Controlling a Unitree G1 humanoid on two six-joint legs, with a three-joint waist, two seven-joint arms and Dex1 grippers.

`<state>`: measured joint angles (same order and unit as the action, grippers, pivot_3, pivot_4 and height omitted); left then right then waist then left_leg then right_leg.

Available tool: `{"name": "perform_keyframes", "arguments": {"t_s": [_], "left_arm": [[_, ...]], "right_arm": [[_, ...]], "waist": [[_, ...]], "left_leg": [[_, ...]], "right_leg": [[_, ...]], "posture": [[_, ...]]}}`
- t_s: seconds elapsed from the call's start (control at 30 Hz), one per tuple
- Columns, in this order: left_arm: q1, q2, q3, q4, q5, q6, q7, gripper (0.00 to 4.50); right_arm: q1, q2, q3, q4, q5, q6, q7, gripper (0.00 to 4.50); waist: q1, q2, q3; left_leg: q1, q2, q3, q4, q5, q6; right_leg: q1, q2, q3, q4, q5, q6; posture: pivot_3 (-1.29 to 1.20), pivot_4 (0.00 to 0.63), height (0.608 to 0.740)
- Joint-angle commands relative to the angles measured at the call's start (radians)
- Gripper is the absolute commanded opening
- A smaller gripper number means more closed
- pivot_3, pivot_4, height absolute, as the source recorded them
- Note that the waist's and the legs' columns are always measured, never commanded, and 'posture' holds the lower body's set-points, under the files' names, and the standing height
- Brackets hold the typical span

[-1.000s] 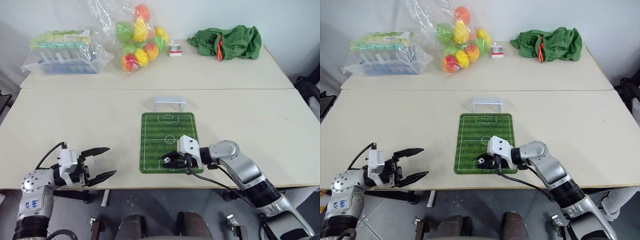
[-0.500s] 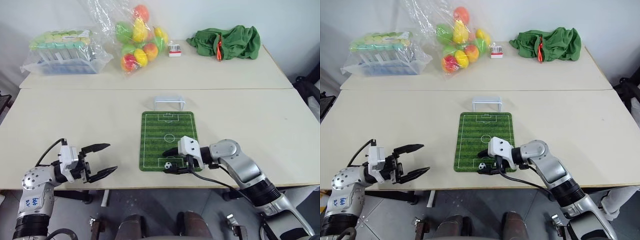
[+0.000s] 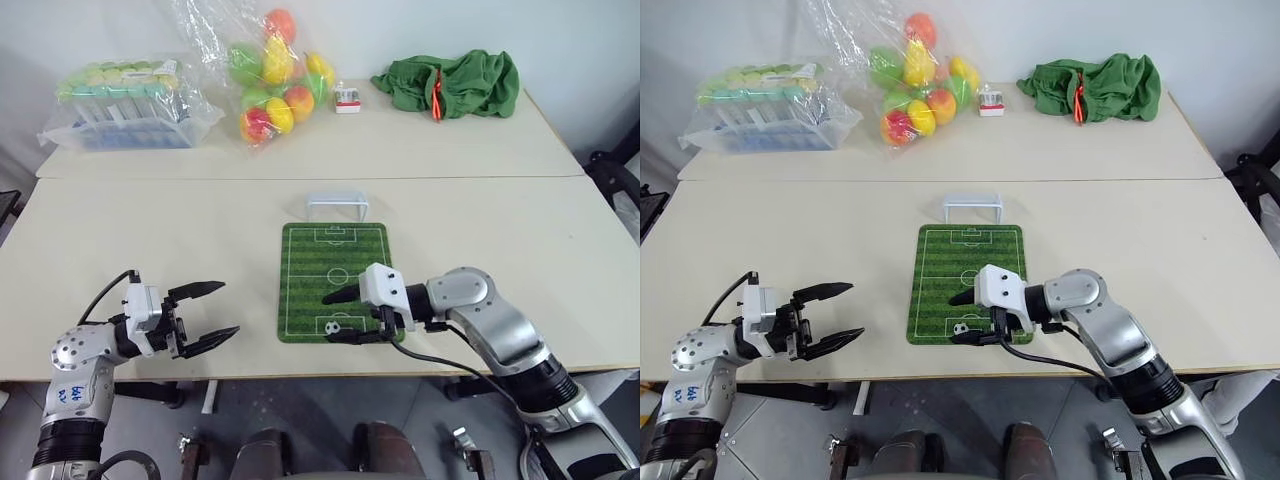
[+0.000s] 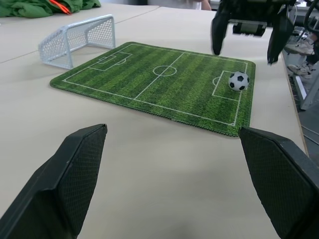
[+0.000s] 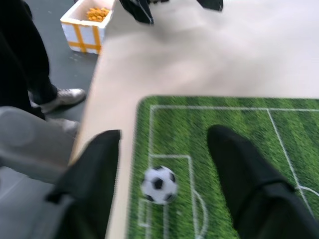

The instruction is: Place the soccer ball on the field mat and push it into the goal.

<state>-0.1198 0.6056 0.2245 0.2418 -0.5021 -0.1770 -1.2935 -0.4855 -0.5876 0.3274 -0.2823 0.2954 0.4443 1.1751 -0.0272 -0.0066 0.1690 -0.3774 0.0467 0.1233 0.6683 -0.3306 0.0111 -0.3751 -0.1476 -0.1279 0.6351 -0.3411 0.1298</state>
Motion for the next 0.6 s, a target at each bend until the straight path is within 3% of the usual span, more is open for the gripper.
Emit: {"name": "perform_keyframes", "arguments": {"t_s": [0.03,0.17,0.4,0.6], "left_arm": [[0.004,0.006,0.004,-0.029,-0.025,0.013,-0.021,4.5],[0.016,0.011,0.007,-0.044,-0.026,0.025,-0.027,4.5],[0.067,0.023,0.019,-0.105,-0.037,0.057,-0.026,4.5],[0.077,0.039,0.031,-0.122,-0.042,0.077,-0.028,4.5]], "right_arm": [[0.029,-0.025,-0.004,-0.097,0.054,0.039,0.023,1.47],[0.067,-0.023,0.058,-0.073,0.005,0.008,0.017,0.02],[0.082,0.017,0.089,-0.02,-0.004,-0.001,0.001,0.02],[0.009,0.069,0.066,0.162,-0.063,-0.092,-0.037,0.02]], "waist": [[0.0,0.0,0.0],[0.0,-0.001,0.0],[-0.001,-0.001,0.0],[-0.001,-0.002,0.0]], "left_leg": [[0.0,0.0,0.0,0.0,0.0,0.0],[0.0,0.0,0.0,0.0,0.0,0.0],[0.0,0.0,0.0,0.0,0.0,0.0],[0.0,0.0,0.0,0.001,0.0,0.0]], "right_leg": [[0.0,0.0,0.0,0.0,0.0,0.0],[0.0,0.0,0.0,0.0,0.0,0.0],[0.0,0.0,0.0,0.0,0.0,0.0],[0.0,0.0,0.0,0.0,0.0,0.0]], "posture": [[0.0,0.15,0.74],[0.0,0.15,0.74],[0.0,0.15,0.74],[0.0,0.15,0.74]]}}
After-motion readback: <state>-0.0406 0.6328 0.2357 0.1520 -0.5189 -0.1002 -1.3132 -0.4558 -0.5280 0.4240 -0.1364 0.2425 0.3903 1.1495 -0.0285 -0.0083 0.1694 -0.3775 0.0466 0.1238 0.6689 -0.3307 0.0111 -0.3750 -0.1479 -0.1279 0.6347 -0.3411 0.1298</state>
